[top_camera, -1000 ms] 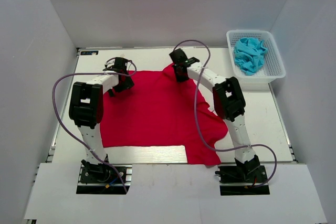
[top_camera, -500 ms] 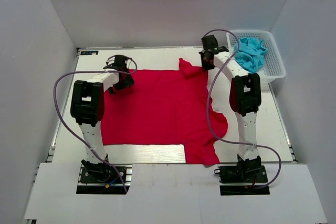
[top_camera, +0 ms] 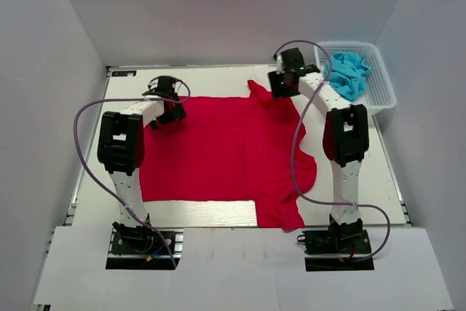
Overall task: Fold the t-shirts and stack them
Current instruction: Flatten out the tshirt
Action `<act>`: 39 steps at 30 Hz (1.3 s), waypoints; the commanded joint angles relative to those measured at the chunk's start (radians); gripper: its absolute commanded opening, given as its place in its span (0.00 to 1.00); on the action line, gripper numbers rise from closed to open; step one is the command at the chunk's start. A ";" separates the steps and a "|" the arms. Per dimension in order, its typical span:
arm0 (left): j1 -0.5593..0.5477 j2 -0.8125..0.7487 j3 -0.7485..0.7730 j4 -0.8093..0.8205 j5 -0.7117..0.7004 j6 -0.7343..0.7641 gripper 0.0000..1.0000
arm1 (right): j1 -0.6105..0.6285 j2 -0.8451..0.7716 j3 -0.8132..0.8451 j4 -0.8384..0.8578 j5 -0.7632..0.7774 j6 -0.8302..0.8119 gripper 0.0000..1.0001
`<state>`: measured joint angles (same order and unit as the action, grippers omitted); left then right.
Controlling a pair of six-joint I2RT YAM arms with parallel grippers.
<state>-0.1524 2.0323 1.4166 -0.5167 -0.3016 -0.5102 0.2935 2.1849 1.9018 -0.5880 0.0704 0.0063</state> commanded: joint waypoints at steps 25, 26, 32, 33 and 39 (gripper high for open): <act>-0.003 -0.001 -0.007 -0.037 0.052 0.024 1.00 | 0.116 0.147 0.161 0.180 0.414 0.196 0.00; -0.003 -0.001 -0.007 -0.037 0.052 0.024 1.00 | 0.102 0.151 0.177 0.185 0.428 0.207 0.00; -0.003 -0.014 0.002 -0.017 0.052 0.033 1.00 | 0.003 0.239 0.256 0.322 0.407 0.244 0.00; -0.003 -0.001 0.014 -0.029 0.062 0.033 1.00 | -0.029 0.263 0.302 0.332 0.376 0.238 0.09; -0.012 0.008 0.082 -0.063 0.062 0.068 1.00 | -0.027 0.166 0.306 0.348 0.209 0.146 0.47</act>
<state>-0.1551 2.0415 1.4487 -0.5488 -0.2638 -0.4671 0.2344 2.4714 2.2253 -0.3218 0.3489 0.1802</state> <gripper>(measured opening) 0.997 0.449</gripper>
